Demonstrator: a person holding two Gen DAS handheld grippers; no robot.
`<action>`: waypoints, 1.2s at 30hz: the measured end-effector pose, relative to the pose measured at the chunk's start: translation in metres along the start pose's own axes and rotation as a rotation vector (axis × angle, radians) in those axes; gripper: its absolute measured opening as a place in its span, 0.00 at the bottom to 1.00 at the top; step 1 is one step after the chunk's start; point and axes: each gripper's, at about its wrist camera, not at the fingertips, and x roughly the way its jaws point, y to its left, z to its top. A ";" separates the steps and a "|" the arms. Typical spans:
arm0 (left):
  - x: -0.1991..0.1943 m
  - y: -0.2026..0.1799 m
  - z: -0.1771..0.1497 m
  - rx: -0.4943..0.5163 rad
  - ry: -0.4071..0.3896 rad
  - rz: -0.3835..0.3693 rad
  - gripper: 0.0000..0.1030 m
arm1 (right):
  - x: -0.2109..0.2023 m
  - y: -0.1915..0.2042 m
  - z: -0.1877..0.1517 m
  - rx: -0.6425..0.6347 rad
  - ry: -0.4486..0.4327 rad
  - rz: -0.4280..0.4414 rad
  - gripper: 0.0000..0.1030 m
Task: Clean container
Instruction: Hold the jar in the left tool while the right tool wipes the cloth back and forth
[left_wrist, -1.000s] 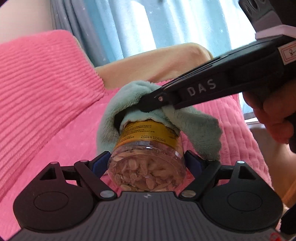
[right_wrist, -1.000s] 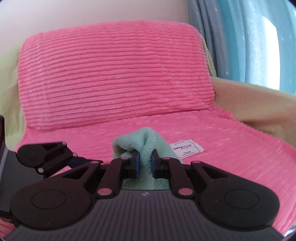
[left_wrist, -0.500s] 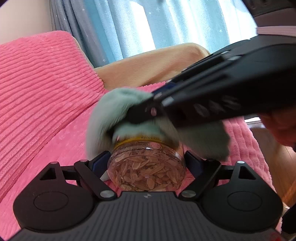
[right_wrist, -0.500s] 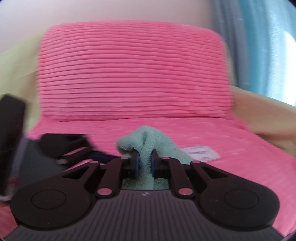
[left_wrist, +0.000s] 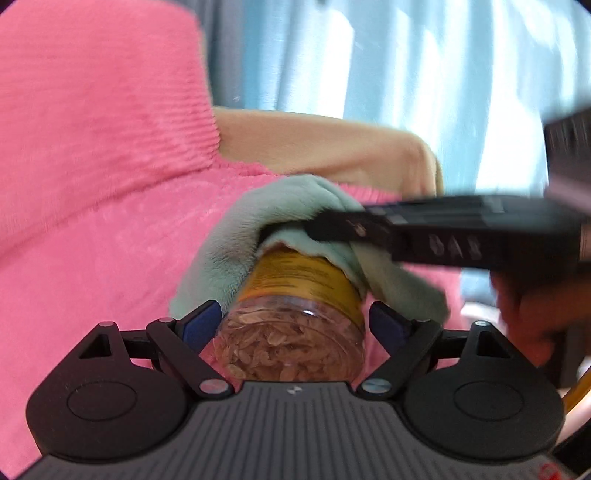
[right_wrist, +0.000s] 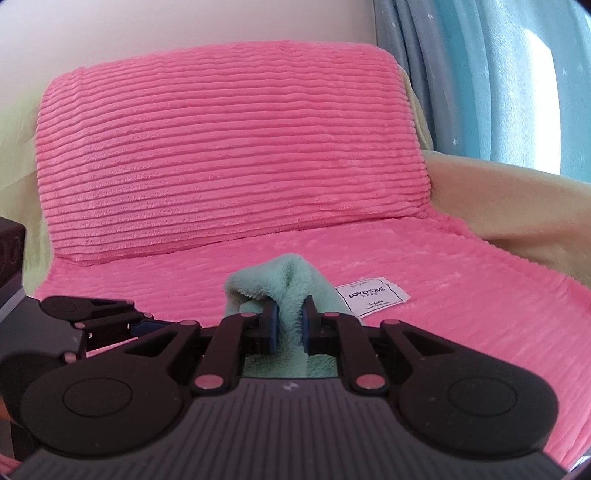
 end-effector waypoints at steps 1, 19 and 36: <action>0.001 0.005 0.000 -0.032 0.004 -0.012 0.86 | 0.000 -0.001 0.000 0.009 0.001 0.002 0.10; -0.015 -0.032 -0.025 0.206 0.037 0.111 0.86 | -0.002 -0.006 -0.001 0.003 0.011 -0.022 0.10; -0.009 -0.044 -0.030 0.329 0.038 0.158 0.86 | 0.001 0.007 0.001 -0.057 0.005 -0.035 0.09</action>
